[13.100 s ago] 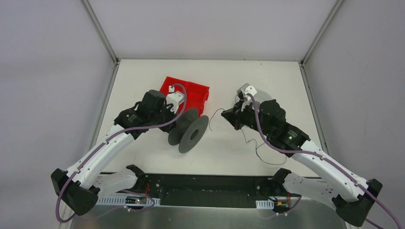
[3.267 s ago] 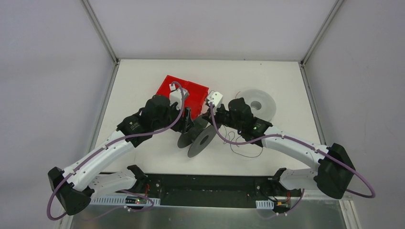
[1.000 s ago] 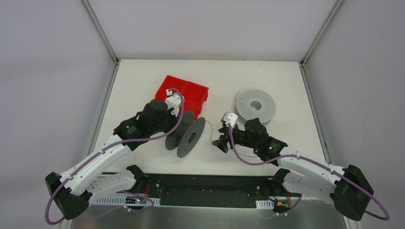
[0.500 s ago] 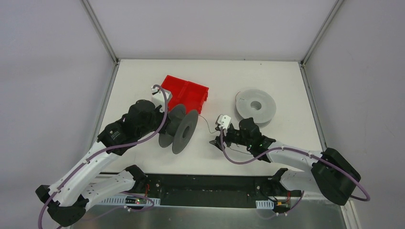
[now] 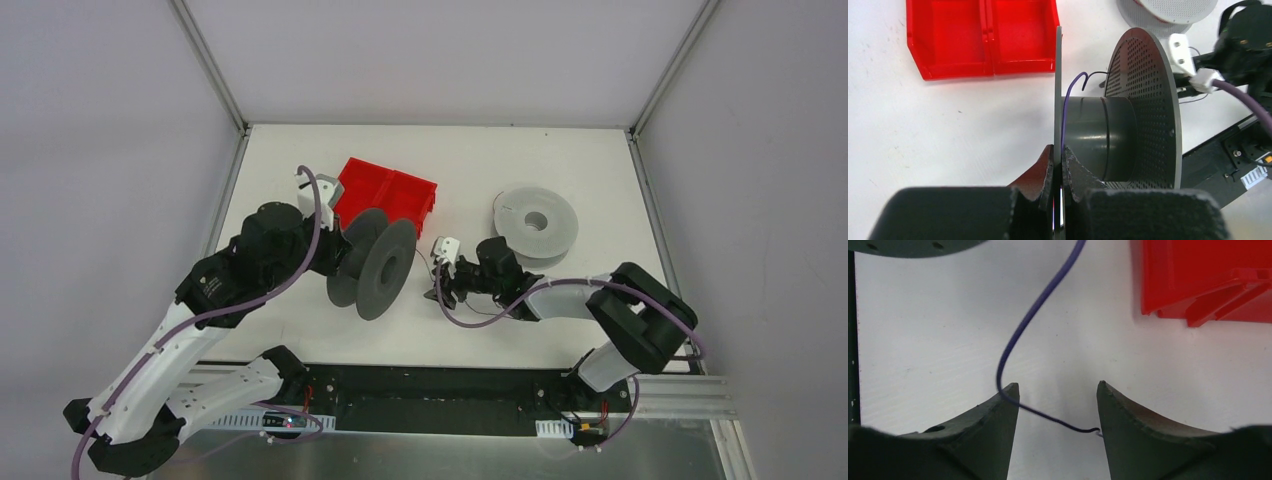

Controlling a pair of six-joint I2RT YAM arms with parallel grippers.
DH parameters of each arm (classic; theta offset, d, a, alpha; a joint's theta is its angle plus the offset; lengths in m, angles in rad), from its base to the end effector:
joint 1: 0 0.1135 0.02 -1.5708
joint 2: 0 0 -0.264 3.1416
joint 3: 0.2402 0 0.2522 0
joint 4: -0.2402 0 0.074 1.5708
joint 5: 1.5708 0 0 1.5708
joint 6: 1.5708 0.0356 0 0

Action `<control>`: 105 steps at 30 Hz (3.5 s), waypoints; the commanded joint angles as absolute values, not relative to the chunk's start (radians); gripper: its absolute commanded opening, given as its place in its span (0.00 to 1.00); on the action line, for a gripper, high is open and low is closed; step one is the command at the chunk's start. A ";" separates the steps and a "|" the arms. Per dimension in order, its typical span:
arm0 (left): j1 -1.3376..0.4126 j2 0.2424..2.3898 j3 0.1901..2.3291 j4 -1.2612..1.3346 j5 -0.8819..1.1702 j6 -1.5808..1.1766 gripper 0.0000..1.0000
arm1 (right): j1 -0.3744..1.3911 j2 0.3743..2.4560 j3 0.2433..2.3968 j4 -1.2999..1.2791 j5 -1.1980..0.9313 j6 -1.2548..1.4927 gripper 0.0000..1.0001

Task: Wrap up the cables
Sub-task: Wrap the cable around the cable reel.

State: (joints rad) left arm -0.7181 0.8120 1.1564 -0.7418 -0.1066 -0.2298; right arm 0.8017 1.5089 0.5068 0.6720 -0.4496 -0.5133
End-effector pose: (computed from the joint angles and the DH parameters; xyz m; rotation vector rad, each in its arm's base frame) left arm 0.1151 -0.0955 0.4019 0.4148 1.9584 -0.5120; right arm 0.1881 0.2166 0.1685 -1.3992 1.3071 0.6216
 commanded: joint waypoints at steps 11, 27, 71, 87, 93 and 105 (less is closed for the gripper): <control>-0.704 0.722 1.324 -0.720 -0.252 -0.384 0.00 | 0.850 1.642 0.533 0.949 -0.517 -0.334 0.19; -0.704 0.671 1.330 -0.625 -0.255 -0.465 0.00 | 0.963 1.583 0.381 1.096 -0.222 -0.270 0.46; -0.704 0.781 1.154 -0.426 -0.474 -0.239 0.00 | 1.385 1.324 0.721 0.331 0.136 -0.234 0.00; -0.704 0.851 0.965 -0.580 -0.297 -0.132 0.00 | 1.270 1.016 0.991 -0.035 0.346 -0.428 0.00; -0.704 0.850 0.967 -0.581 -0.179 -0.113 0.00 | 1.235 1.027 1.013 -0.071 0.276 -0.444 0.00; -0.704 0.833 1.019 -0.701 0.217 -0.093 0.00 | 0.930 1.173 1.074 -0.076 0.039 -0.399 0.00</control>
